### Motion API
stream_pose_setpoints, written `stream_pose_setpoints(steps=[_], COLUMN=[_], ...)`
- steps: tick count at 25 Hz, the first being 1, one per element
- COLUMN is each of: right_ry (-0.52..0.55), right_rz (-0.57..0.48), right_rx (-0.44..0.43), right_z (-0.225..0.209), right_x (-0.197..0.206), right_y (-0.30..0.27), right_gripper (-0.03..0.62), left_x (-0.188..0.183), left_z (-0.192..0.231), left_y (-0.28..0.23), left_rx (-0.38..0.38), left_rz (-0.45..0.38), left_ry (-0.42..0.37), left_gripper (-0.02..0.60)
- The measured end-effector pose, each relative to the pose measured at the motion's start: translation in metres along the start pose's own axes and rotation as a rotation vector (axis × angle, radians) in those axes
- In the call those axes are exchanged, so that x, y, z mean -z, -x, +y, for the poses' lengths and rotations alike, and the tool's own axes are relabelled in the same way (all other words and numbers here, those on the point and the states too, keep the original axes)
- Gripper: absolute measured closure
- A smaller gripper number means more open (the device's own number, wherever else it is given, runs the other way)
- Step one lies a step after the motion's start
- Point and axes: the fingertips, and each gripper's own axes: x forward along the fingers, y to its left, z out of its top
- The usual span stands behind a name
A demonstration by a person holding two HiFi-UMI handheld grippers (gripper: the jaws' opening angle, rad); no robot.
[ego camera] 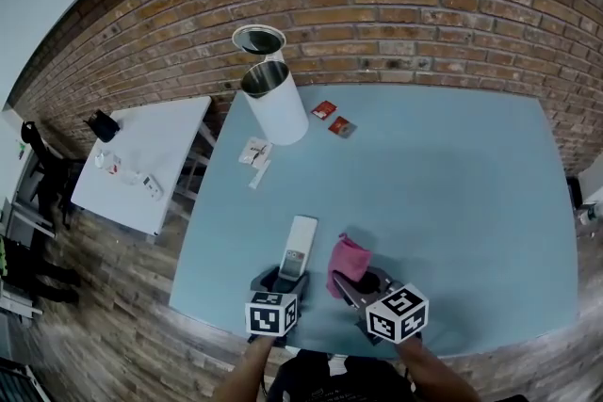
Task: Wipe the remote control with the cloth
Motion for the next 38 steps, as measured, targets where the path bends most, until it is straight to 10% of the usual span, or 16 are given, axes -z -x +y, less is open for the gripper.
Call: stream_pose_setpoints(steps=[12,17,38], right_ry=[0.046,0.083,0.194], right_rz=[0.033,0.039,0.045], right_rx=[0.007,0.016,0.241], right_z=[0.024,0.044,0.109], right_x=[0.005,0.004,0.014], right_y=[0.011,0.012,0.031], right_gripper=[0.525,0.525,0.528], left_x=[-0.023,-0.033,-0.007], left_z=[-0.025,-0.033,-0.042], left_y=[0.046,0.078,0.151], left_rx=[0.027,-0.018,0.093], left_rz=[-0.184,-0.303,-0.375], left_ry=[0.002,-0.015,-0.018], left_gripper=[0.318,0.577,0.583])
